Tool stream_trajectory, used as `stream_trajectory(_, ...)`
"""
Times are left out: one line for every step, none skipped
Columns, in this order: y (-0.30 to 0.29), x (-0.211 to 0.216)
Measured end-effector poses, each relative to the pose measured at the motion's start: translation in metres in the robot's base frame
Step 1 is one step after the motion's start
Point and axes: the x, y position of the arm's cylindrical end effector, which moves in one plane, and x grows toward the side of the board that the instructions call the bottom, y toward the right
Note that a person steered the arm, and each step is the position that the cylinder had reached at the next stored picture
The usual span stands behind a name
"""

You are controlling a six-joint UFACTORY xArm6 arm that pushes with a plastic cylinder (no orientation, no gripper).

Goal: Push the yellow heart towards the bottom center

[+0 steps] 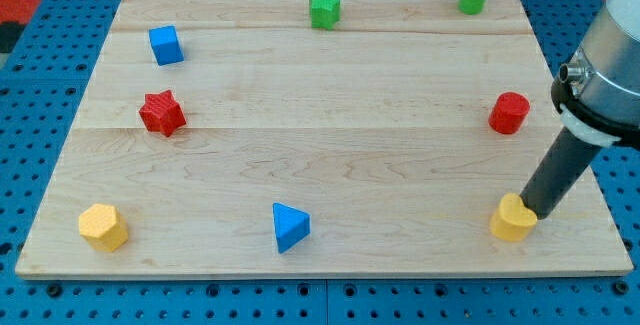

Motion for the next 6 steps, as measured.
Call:
stream_trajectory(-0.024,0.003)
stream_trajectory(-0.035,0.003)
stream_trajectory(-0.009,0.004)
stream_trajectory(-0.007,0.011)
stream_trajectory(-0.023,0.031)
stream_trajectory(-0.064,0.030)
